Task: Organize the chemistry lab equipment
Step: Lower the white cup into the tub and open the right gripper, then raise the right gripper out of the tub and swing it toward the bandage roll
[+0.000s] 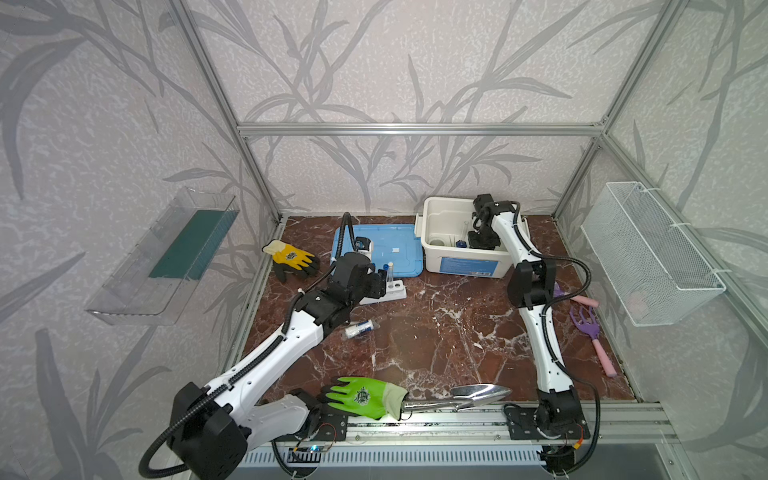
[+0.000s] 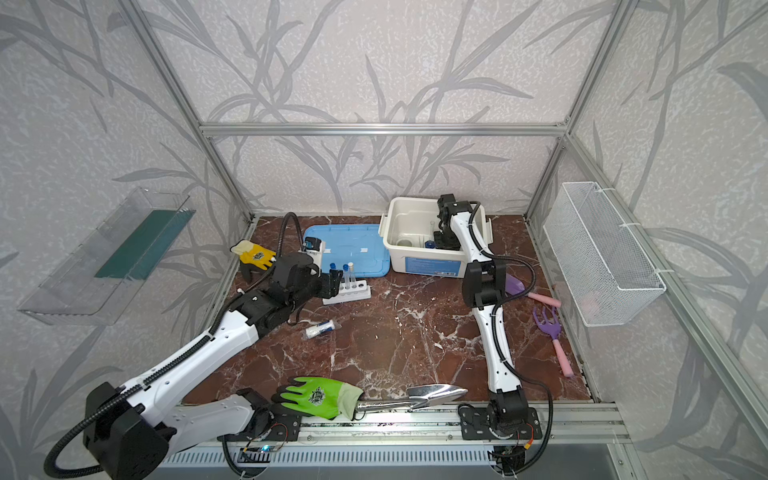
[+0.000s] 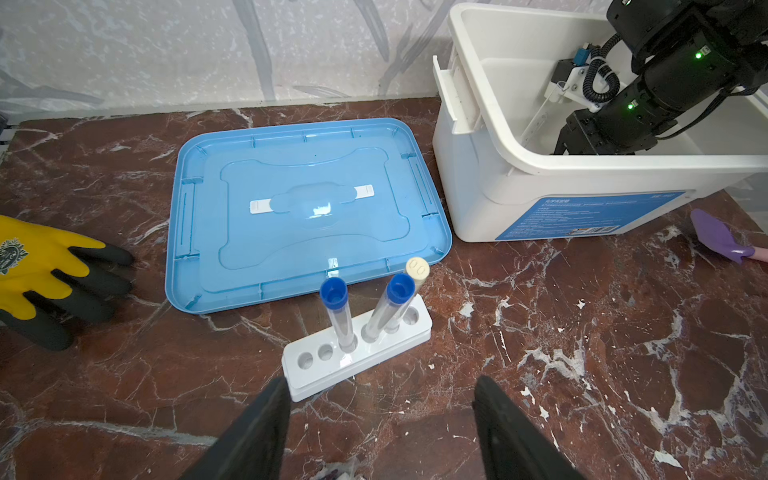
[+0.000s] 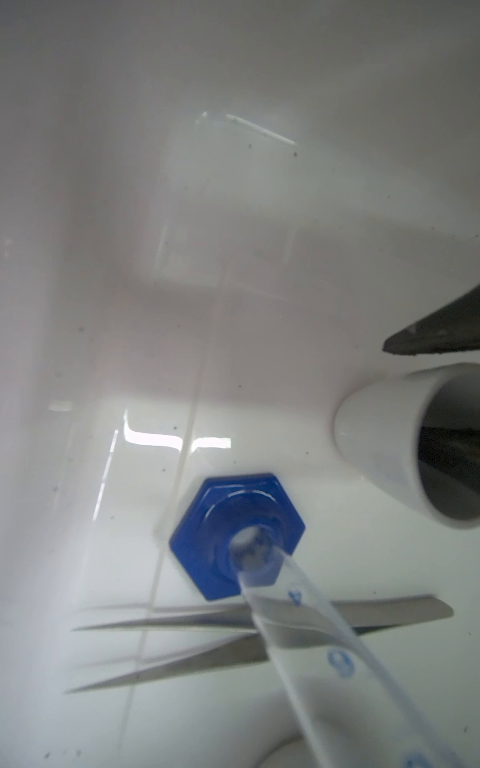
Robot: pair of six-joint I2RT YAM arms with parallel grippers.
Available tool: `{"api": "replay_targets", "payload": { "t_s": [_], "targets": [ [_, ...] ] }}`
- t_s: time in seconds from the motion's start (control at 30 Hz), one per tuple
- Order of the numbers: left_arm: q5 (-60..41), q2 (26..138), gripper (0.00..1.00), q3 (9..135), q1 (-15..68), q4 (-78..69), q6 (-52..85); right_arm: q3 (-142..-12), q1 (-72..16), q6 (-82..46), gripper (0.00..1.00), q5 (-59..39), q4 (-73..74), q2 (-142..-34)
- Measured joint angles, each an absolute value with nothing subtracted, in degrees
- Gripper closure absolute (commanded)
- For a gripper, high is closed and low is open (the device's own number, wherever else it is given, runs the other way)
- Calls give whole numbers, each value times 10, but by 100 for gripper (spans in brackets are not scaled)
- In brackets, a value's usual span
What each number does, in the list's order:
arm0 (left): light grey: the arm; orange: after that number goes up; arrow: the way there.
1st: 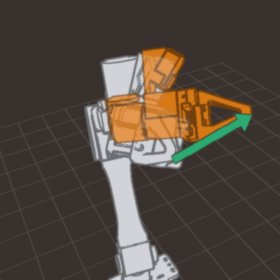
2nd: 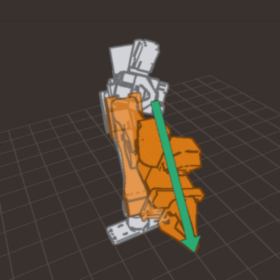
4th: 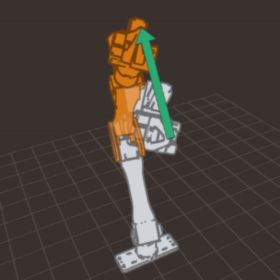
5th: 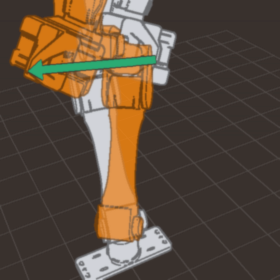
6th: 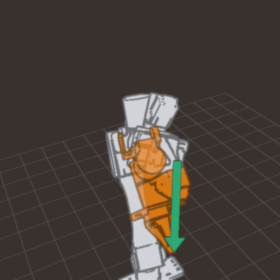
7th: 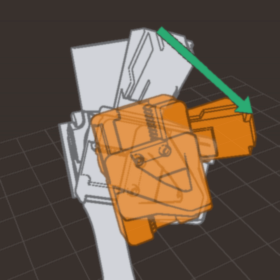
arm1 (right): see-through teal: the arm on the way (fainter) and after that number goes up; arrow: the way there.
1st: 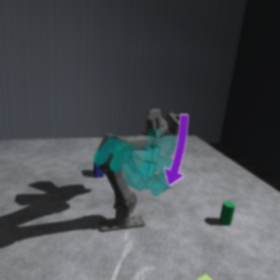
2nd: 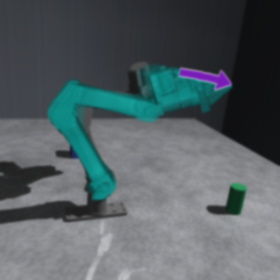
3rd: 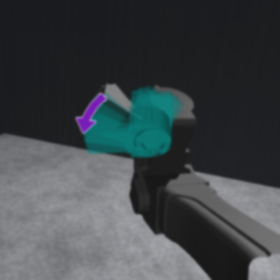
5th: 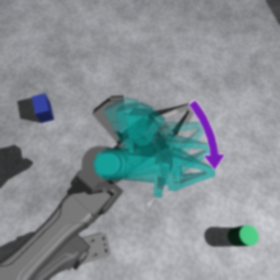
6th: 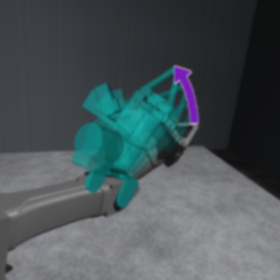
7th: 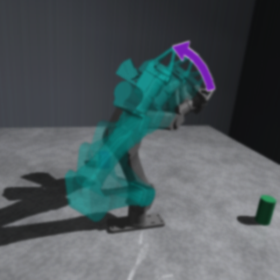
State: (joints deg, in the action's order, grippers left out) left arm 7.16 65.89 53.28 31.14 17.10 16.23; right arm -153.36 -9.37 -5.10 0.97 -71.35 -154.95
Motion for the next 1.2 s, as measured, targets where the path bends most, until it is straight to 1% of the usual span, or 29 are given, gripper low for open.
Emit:
{"api": "replay_targets", "payload": {
  "t_s": [0.17,0.47,0.7,1.03,1.2],
  "targets": [
    [70,659,29,533,311,171,162,-1534,-94,-50,57,10,-714,-1550],
    [57,659,28,533,311,165,162,-1534,-93,-48,52,11,-714,-1545],
    [52,653,27,533,311,157,162,-1534,-91,-44,47,16,-712,-1512],
    [48,648,27,526,311,145,162,-1539,-90,-39,44,23,-721,-1468],
    [46,640,27,521,311,145,160,-1539,-91,-33,43,25,-726,-1430]
  ]
}}
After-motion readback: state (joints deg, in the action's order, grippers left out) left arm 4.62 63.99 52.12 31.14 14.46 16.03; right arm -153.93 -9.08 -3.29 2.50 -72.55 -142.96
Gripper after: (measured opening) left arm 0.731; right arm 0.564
